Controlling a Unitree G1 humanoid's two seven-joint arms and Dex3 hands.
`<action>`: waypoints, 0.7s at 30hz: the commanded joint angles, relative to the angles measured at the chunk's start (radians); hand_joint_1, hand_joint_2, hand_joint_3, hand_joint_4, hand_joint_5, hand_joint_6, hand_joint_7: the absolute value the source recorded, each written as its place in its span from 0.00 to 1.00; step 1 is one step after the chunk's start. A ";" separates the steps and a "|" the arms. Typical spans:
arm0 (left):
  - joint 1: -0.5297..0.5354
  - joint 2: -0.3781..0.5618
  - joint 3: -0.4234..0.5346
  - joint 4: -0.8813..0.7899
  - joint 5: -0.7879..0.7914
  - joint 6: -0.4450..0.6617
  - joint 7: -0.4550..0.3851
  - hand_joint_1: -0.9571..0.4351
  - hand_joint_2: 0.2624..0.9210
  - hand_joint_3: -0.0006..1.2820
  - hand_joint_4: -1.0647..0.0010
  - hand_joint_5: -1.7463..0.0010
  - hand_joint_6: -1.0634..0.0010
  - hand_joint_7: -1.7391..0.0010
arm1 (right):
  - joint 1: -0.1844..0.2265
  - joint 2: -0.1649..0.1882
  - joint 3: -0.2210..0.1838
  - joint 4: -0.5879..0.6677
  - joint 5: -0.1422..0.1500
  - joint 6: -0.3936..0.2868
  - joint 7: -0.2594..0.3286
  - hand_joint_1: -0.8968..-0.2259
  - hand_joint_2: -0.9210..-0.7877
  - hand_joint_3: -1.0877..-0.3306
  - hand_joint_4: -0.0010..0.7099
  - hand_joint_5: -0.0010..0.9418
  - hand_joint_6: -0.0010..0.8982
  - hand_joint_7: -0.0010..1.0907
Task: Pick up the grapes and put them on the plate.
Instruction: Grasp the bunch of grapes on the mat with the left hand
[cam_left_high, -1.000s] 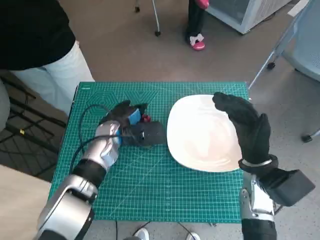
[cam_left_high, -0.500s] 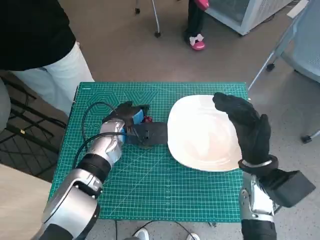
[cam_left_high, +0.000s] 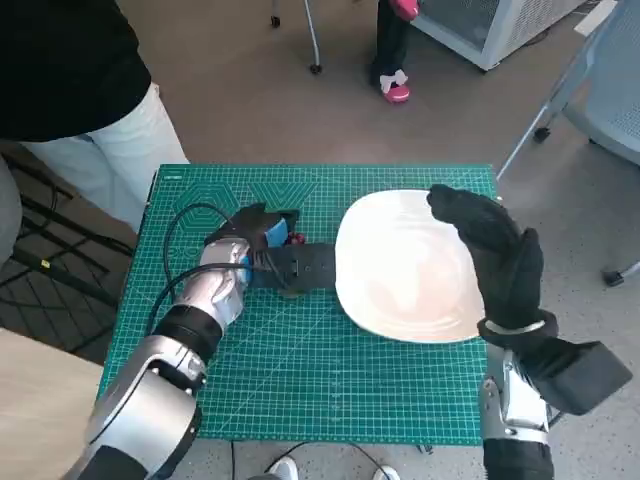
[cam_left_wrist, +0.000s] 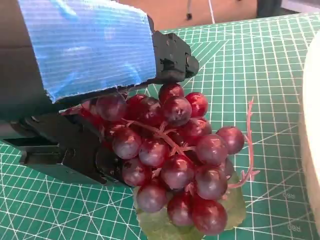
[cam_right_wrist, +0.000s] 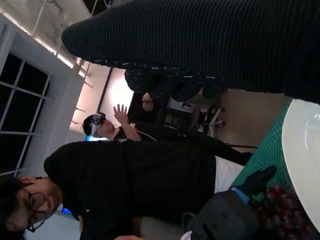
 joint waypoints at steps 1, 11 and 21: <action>0.037 -0.006 -0.019 0.030 0.000 -0.031 0.009 0.85 0.93 0.06 0.77 0.99 0.59 0.98 | 0.014 0.001 -0.003 0.017 -0.005 0.001 0.003 0.44 0.00 0.25 0.52 0.00 0.00 0.44; 0.034 -0.007 -0.040 0.045 0.010 -0.045 0.030 0.88 0.99 0.12 0.51 0.47 0.47 0.99 | 0.013 0.001 -0.002 0.013 -0.005 0.004 0.002 0.45 0.00 0.24 0.52 0.00 0.00 0.44; 0.037 -0.006 -0.078 0.049 0.029 -0.038 0.064 0.94 1.00 0.16 0.51 0.21 0.34 0.97 | 0.011 -0.004 -0.002 0.014 -0.007 0.001 0.004 0.45 0.00 0.24 0.52 0.00 0.00 0.44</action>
